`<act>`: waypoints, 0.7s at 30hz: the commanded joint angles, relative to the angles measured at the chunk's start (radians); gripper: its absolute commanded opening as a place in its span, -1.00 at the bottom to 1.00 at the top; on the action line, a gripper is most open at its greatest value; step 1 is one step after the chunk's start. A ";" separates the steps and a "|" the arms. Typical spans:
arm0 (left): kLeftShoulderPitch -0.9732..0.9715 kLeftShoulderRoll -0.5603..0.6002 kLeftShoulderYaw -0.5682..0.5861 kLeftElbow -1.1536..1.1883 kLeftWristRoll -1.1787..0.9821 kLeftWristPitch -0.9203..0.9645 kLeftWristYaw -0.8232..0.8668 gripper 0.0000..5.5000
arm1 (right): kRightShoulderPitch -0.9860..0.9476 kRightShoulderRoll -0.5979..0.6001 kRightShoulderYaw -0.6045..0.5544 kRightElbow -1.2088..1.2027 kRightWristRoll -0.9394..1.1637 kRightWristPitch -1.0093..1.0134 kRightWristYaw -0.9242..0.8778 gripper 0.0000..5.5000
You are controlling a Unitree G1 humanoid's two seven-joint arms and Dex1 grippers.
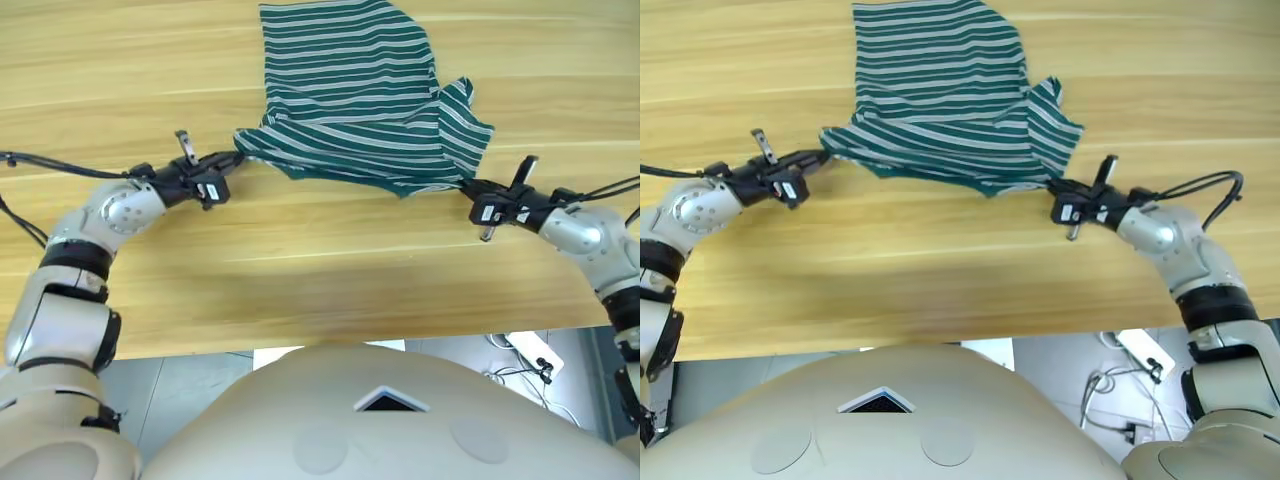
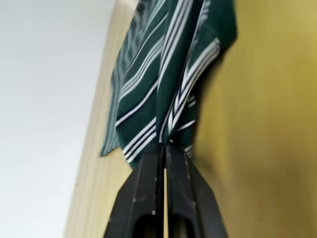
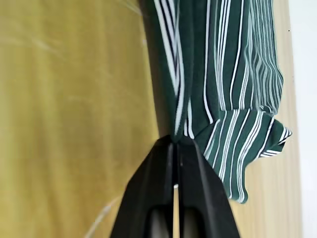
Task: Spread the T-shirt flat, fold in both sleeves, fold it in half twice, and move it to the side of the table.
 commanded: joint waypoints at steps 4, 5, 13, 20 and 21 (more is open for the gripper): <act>0.155 0.174 0.129 -0.445 -0.517 -0.005 -0.178 -0.99 | 0.164 -0.101 -0.226 -0.329 0.354 -0.144 0.066 -1.00; 0.174 0.207 0.168 -0.552 -0.617 0.007 -0.178 -0.99 | 0.215 -0.133 -0.299 -0.429 0.490 -0.185 0.083 -1.00; 0.806 0.767 0.265 -1.124 -0.921 -0.472 -0.199 -0.99 | 0.958 -0.363 -0.642 -0.930 0.903 -0.838 0.246 -1.00; 0.308 0.348 0.052 -0.709 -0.242 0.233 -0.391 -0.99 | 0.340 -0.210 -0.237 -0.510 0.266 -0.060 0.448 -1.00; 0.181 0.305 0.013 -0.620 -0.193 0.259 -0.450 -0.99 | 0.153 -0.158 -0.158 -0.388 0.185 -0.008 0.522 -1.00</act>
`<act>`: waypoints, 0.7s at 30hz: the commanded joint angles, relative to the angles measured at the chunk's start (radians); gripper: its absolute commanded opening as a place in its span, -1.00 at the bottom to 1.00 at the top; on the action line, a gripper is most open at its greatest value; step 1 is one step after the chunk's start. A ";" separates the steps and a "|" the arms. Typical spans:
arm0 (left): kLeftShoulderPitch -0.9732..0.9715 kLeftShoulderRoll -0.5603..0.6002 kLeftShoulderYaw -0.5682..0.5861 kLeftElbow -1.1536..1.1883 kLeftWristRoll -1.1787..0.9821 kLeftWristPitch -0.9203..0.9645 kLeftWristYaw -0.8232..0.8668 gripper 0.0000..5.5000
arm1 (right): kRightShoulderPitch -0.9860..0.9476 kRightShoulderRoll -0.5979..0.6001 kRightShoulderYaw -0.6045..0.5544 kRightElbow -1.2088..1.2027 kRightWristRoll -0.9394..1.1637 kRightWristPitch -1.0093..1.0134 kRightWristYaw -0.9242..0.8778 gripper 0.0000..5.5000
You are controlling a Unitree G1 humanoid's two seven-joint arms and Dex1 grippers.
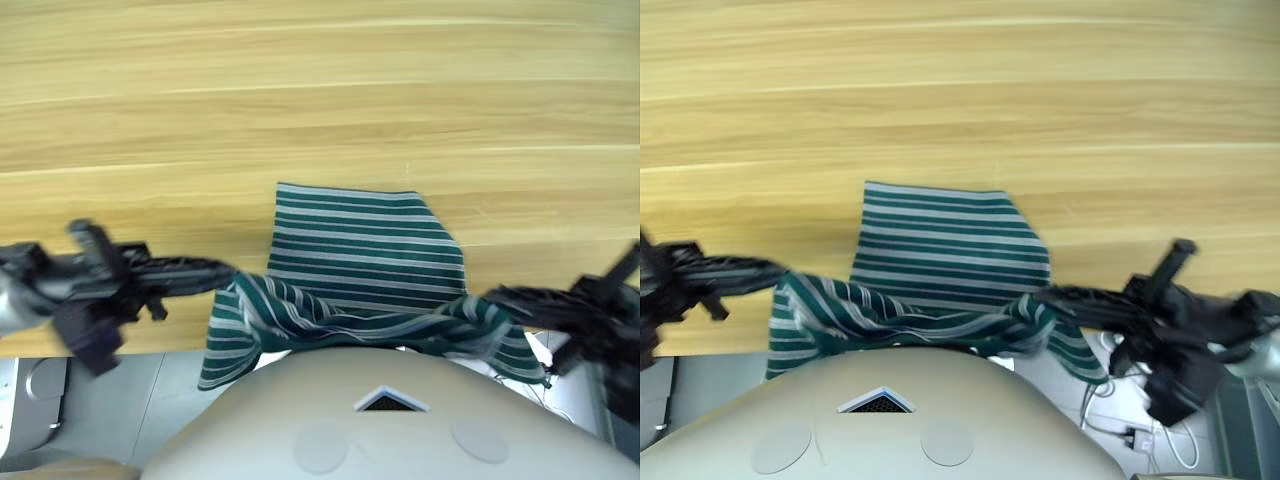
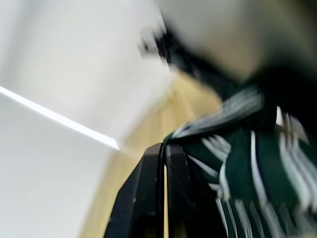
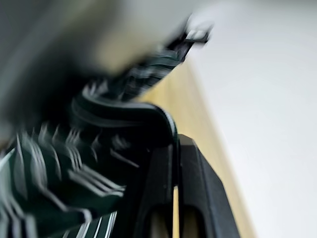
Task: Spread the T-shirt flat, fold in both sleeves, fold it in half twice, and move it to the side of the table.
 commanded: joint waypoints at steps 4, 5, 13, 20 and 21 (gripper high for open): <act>-1.182 -0.481 -0.232 0.883 0.452 0.482 -0.427 -0.99 | -1.466 0.337 0.502 0.990 -0.837 0.587 0.063 -1.00; -1.453 -0.555 -0.204 1.054 0.504 0.594 -0.202 -0.99 | -1.752 0.410 0.502 1.168 -0.899 0.734 -0.226 -1.00; -1.833 -0.584 -0.063 1.237 0.495 0.661 0.438 -0.99 | -2.106 0.470 0.344 1.283 -0.771 0.791 -0.722 -1.00; -1.446 -0.605 -0.084 1.314 0.550 0.424 0.697 -0.99 | -1.764 0.466 0.415 1.409 -0.809 0.680 -0.905 -1.00; -1.394 -0.608 -0.087 1.310 0.563 0.386 0.718 -0.99 | -1.723 0.463 0.411 1.394 -0.803 0.660 -0.917 -1.00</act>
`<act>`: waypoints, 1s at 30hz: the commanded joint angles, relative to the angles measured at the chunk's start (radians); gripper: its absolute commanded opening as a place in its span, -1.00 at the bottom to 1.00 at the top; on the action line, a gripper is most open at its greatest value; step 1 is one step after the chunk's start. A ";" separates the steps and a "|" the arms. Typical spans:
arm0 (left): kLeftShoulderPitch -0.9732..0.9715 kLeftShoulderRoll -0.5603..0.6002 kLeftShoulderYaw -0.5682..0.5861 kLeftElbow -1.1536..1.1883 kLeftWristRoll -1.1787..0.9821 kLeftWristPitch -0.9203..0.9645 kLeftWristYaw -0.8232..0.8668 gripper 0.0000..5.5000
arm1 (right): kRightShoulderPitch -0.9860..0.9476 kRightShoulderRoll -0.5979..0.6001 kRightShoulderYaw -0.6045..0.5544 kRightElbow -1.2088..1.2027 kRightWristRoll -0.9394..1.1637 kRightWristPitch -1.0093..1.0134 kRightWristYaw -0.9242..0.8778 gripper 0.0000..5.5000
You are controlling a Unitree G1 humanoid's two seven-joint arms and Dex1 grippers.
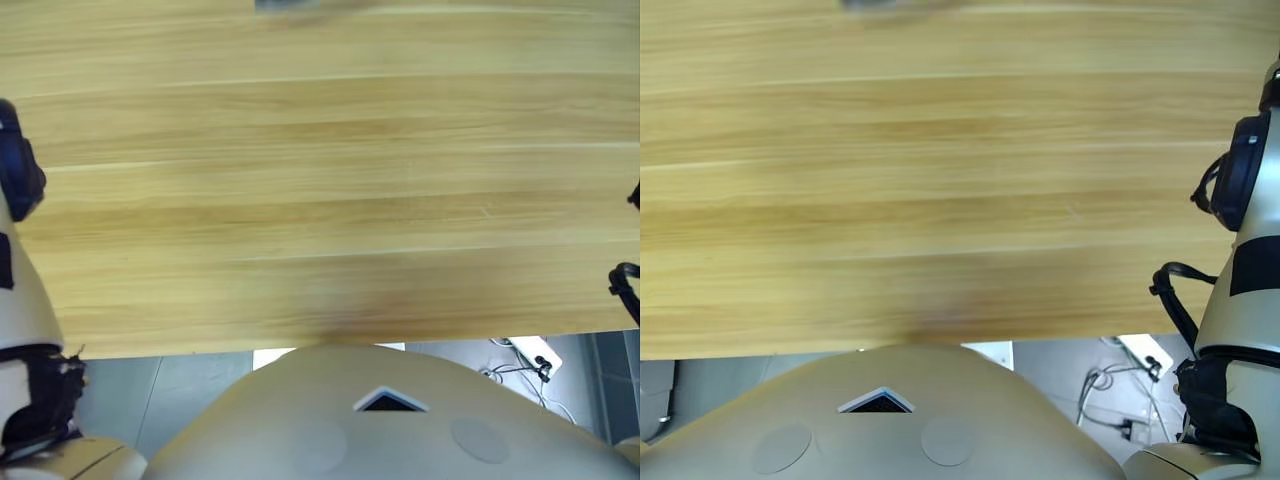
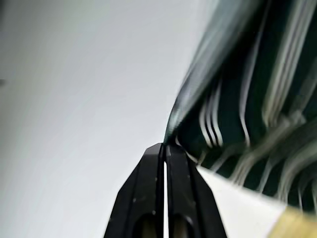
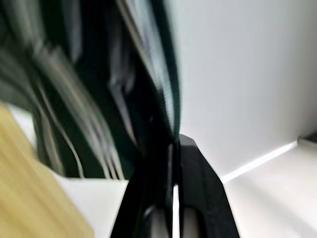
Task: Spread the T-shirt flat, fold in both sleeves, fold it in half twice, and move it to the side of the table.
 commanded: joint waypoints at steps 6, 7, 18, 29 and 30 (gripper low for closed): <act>0.425 -0.053 -0.023 0.006 0.067 -0.229 0.009 -0.99 | 0.380 0.016 0.008 -0.191 0.052 -0.137 0.060 -1.00; 0.472 -0.065 -0.048 0.006 0.091 -0.250 -0.017 -0.99 | 0.446 0.017 0.026 -0.246 0.063 -0.165 0.119 -1.00; 0.783 -0.091 -0.190 -0.100 0.257 -0.366 -0.095 -0.99 | 1.018 -0.135 0.125 -0.485 0.187 -0.317 0.618 -1.00; 1.104 0.102 -0.172 -0.525 0.123 -0.328 -0.412 -0.99 | 1.185 -0.205 0.071 -0.617 0.266 -0.311 0.702 -1.00; 1.129 0.120 -0.163 -0.569 0.113 -0.311 -0.425 -0.99 | 1.215 -0.216 0.062 -0.659 0.286 -0.316 0.712 -1.00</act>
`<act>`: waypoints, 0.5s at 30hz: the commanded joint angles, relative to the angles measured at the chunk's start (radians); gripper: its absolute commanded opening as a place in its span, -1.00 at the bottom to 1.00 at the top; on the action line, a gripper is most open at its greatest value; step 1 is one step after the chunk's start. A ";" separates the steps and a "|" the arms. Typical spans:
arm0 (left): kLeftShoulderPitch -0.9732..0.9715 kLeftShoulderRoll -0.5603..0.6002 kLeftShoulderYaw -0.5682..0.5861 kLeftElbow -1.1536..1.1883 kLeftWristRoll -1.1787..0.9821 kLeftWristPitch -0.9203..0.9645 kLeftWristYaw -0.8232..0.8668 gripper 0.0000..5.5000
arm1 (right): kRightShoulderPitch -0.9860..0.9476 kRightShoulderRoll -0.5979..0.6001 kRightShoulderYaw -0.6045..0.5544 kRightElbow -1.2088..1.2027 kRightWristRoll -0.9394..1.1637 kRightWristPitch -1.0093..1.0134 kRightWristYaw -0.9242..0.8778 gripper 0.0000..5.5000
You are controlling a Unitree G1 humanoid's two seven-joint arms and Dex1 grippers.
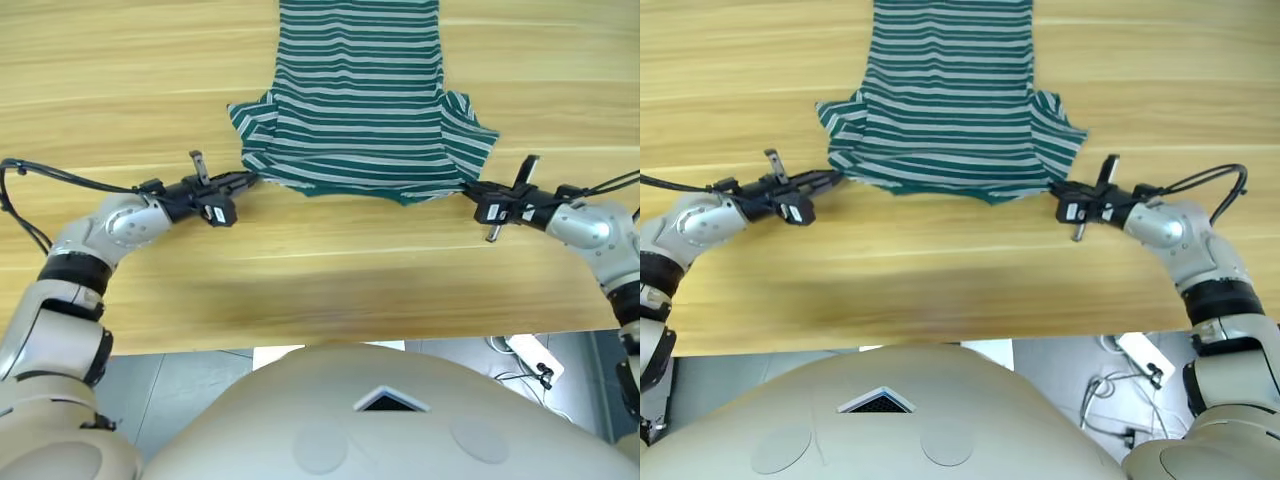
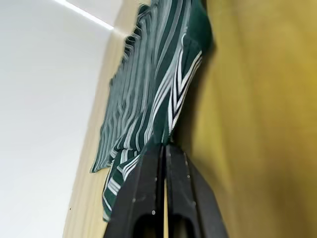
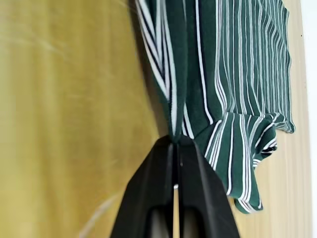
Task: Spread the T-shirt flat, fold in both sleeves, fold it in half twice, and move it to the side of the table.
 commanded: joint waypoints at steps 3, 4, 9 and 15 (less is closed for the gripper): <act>0.169 0.082 0.029 -0.186 0.028 0.123 -0.099 -0.99 | 0.201 -0.070 -0.032 -0.205 0.038 0.037 0.072 -1.00; 0.174 0.086 0.039 -0.204 0.037 0.139 -0.098 -0.99 | 0.227 -0.078 -0.044 -0.242 0.031 0.053 0.067 -1.00; 0.253 0.090 0.020 -0.323 0.085 0.202 -0.151 -1.00 | 0.332 -0.099 -0.080 -0.396 0.018 0.097 0.071 -0.82; 0.350 0.119 0.018 -0.477 -0.064 0.281 -0.302 -0.87 | 0.395 -0.111 -0.127 -0.459 0.043 0.125 0.081 -0.48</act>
